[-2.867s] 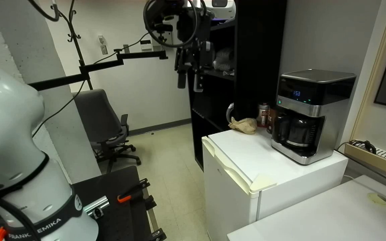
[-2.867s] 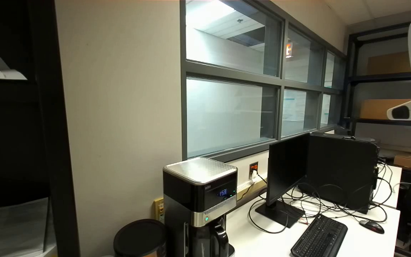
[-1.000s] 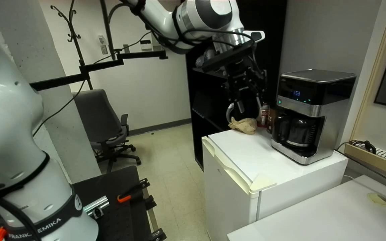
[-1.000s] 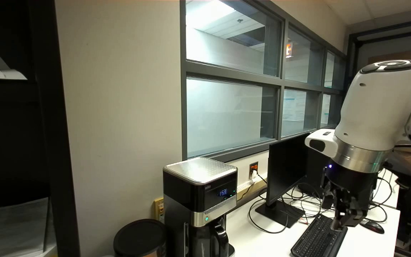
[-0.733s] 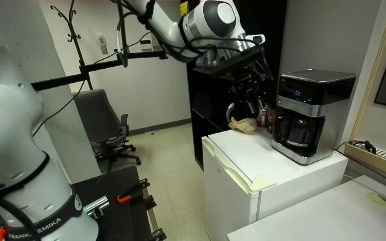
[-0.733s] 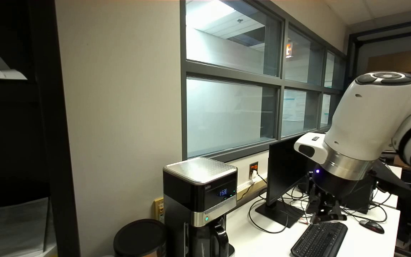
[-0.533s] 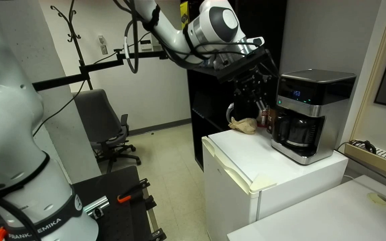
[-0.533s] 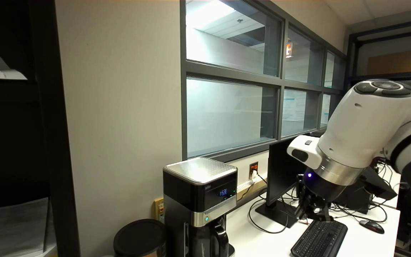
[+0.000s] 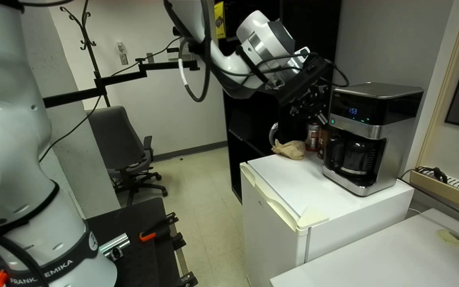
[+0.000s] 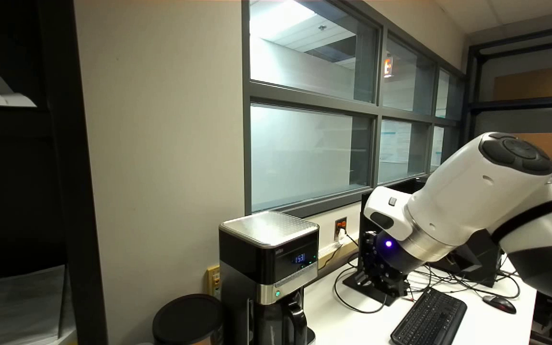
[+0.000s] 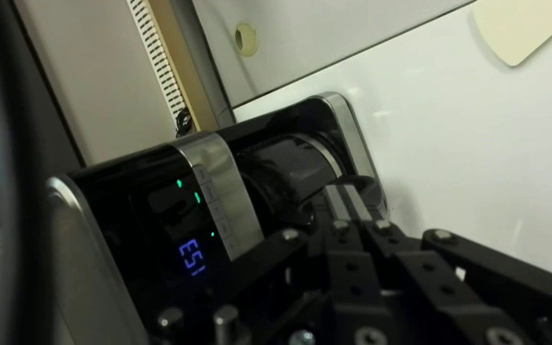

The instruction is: Press the button on the coffee machine

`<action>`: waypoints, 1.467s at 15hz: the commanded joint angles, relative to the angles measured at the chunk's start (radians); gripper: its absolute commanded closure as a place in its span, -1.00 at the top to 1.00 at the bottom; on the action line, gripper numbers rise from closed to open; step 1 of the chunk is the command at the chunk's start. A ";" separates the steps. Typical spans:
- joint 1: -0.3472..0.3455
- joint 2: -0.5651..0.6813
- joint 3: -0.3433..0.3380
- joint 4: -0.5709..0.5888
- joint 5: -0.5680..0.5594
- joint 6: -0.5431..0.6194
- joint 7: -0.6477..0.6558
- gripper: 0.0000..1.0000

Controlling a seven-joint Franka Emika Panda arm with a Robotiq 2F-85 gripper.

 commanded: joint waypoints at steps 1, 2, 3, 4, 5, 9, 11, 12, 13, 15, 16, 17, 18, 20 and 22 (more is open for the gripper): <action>0.029 0.092 -0.026 0.097 -0.166 0.077 0.129 -0.99; 0.032 0.109 -0.027 0.112 -0.198 0.086 0.158 -0.99; 0.035 0.127 -0.025 0.127 -0.226 0.094 0.184 -0.99; 0.036 0.142 -0.025 0.141 -0.254 0.100 0.209 -0.99; 0.041 0.158 -0.025 0.156 -0.284 0.100 0.235 -0.99; 0.057 0.214 -0.025 0.219 -0.407 0.097 0.335 -0.99; 0.065 0.242 -0.022 0.256 -0.466 0.087 0.384 -0.99; 0.069 0.255 -0.018 0.272 -0.487 0.081 0.401 -0.99; 0.073 0.268 -0.015 0.291 -0.508 0.074 0.418 -0.99; 0.083 0.297 -0.015 0.329 -0.549 0.066 0.443 -0.99; 0.086 0.309 -0.013 0.344 -0.563 0.062 0.449 -0.99; 0.092 0.323 -0.012 0.362 -0.582 0.058 0.454 -0.99; 0.096 0.335 -0.011 0.377 -0.600 0.058 0.463 -0.99; 0.105 0.360 -0.009 0.407 -0.627 0.056 0.472 -0.99; 0.116 0.380 -0.009 0.433 -0.663 0.054 0.487 -0.99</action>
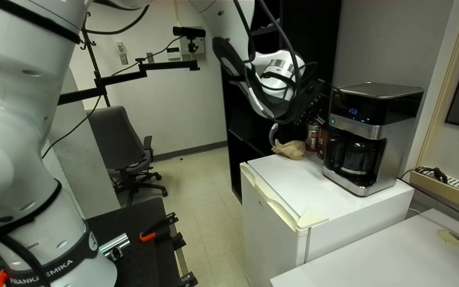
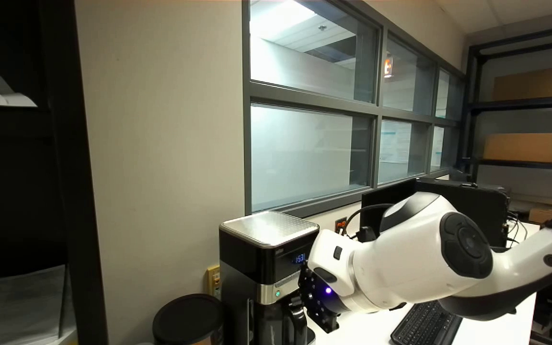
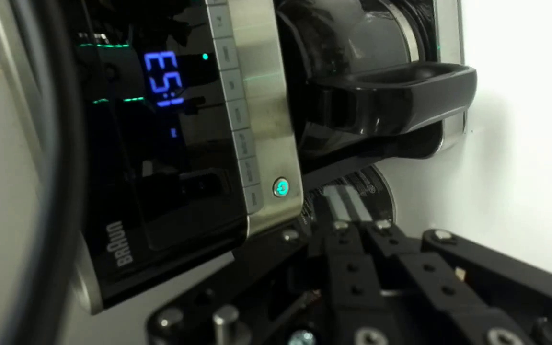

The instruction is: Press the button on the coffee machine

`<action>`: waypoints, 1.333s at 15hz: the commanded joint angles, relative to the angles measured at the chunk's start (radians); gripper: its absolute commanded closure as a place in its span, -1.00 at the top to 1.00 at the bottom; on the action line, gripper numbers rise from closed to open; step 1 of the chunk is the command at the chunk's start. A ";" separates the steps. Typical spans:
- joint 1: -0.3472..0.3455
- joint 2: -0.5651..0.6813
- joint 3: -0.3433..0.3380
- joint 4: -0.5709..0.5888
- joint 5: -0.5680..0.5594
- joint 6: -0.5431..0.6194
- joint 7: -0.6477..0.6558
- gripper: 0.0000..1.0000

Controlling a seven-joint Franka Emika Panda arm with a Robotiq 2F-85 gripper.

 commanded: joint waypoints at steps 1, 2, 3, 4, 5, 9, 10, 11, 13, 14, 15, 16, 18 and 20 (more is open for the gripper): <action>0.025 0.061 -0.003 0.085 -0.077 -0.017 0.047 -0.99; 0.028 0.069 -0.002 0.094 -0.086 -0.020 0.052 -0.99; 0.031 0.077 -0.003 0.106 -0.098 -0.023 0.056 -0.99; 0.032 0.083 -0.003 0.112 -0.102 -0.026 0.056 -0.99; 0.032 0.088 -0.004 0.122 -0.109 -0.030 0.059 -0.99; 0.026 0.094 -0.007 0.135 -0.111 -0.044 0.057 -0.99; 0.024 0.096 -0.006 0.137 -0.108 -0.047 0.054 -0.99; 0.022 0.099 -0.006 0.142 -0.105 -0.048 0.050 -0.99; 0.018 0.112 -0.005 0.156 -0.096 -0.050 0.041 -0.99; 0.017 0.115 -0.004 0.159 -0.093 -0.051 0.039 -0.99; 0.015 0.124 -0.002 0.168 -0.084 -0.051 0.031 -0.99; 0.014 0.130 -0.002 0.175 -0.083 -0.050 0.029 -0.99; 0.012 0.145 0.000 0.193 -0.073 -0.050 0.021 -0.99; 0.012 0.162 0.001 0.211 -0.067 -0.049 0.015 -0.99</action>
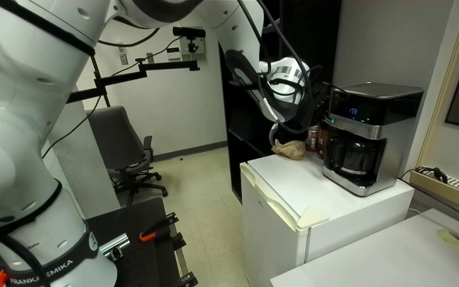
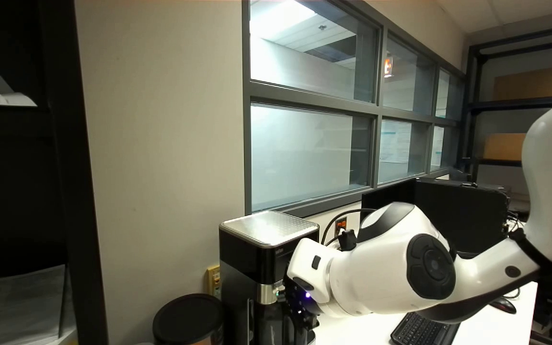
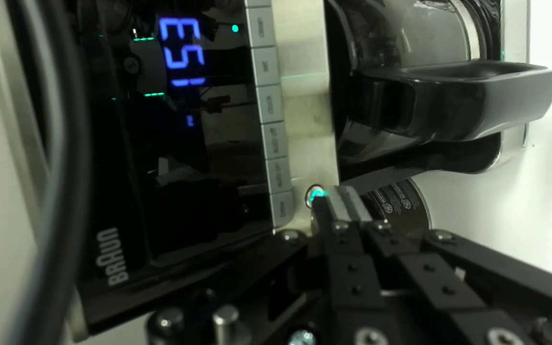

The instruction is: Press the button on the coffee machine

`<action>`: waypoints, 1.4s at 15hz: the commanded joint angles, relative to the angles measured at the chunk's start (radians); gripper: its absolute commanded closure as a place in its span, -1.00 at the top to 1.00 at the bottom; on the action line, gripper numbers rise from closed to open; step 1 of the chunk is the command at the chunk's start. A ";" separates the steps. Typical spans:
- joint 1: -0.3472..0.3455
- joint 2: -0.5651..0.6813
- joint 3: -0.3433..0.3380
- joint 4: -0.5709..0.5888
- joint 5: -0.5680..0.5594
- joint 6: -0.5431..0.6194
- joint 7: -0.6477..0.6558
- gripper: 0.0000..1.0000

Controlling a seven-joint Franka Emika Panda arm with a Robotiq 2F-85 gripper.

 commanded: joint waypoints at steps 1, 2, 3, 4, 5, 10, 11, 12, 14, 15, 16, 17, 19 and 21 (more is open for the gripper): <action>-0.002 0.049 0.003 0.065 0.017 -0.001 -0.017 -0.99; -0.001 0.055 0.003 0.073 0.019 -0.002 -0.019 -0.99; -0.001 0.062 0.003 0.082 0.021 -0.002 -0.021 -0.99; -0.001 0.067 0.003 0.090 0.022 -0.002 -0.022 -0.99; 0.000 0.071 0.004 0.095 0.023 -0.003 -0.022 -0.99; 0.001 0.080 0.004 0.111 0.028 -0.005 -0.028 -0.99; 0.002 0.078 0.004 0.110 0.028 -0.007 -0.029 -0.99; 0.002 0.078 0.003 0.111 0.027 -0.006 -0.028 -0.99; 0.001 0.073 0.003 0.108 0.030 -0.007 -0.031 -0.99; 0.000 0.070 0.002 0.106 0.028 -0.007 -0.029 -0.99; 0.000 0.069 0.002 0.105 0.026 -0.007 -0.027 -0.99; 0.000 0.066 0.001 0.102 0.024 -0.007 -0.025 -0.99; -0.001 0.061 0.000 0.096 0.026 -0.008 -0.026 -0.99; -0.001 0.054 -0.001 0.090 0.020 -0.007 -0.020 -0.99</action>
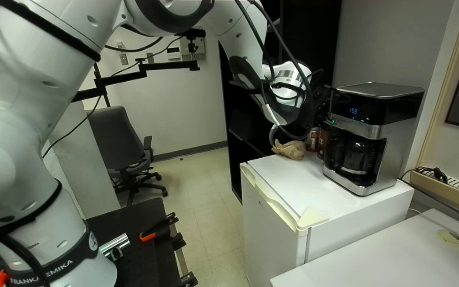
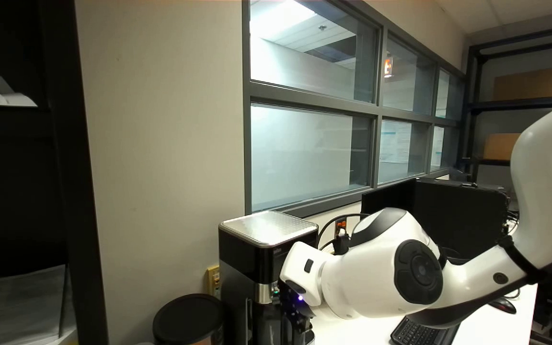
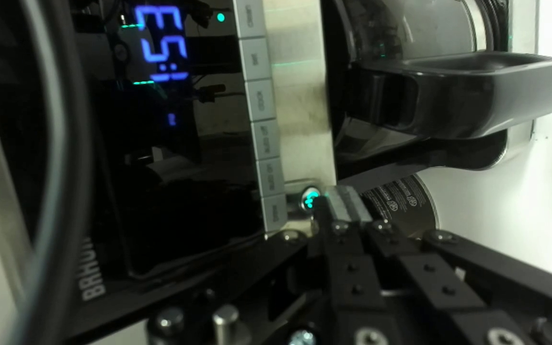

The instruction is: Press the button on the coffee machine

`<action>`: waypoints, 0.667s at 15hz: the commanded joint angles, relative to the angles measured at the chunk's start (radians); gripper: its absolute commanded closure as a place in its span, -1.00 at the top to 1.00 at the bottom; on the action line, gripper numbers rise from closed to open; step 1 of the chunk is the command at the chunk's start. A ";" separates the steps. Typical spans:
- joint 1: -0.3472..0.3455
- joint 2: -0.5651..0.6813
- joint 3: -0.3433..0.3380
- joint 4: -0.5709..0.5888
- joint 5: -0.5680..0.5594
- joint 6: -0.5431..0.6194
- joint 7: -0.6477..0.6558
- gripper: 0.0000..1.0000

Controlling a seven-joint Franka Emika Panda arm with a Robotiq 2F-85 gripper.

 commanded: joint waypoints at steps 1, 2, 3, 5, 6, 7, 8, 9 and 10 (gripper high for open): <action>-0.003 0.003 -0.004 0.030 0.003 -0.006 -0.015 -0.99; -0.004 -0.001 -0.005 0.026 0.002 -0.006 -0.013 -0.99; -0.004 -0.004 -0.005 0.024 -0.001 -0.005 -0.010 -0.99; -0.004 -0.009 -0.007 0.019 -0.005 -0.005 -0.005 -0.99; -0.004 -0.011 -0.007 0.017 -0.009 -0.004 -0.002 -0.99; -0.004 -0.013 -0.008 0.015 -0.011 -0.003 0.001 -0.99; -0.004 -0.016 -0.009 0.012 -0.015 -0.003 0.004 -0.99; -0.004 -0.018 -0.009 0.009 -0.018 -0.002 0.006 -0.99; -0.004 -0.022 -0.010 0.006 -0.023 0.000 0.011 -0.99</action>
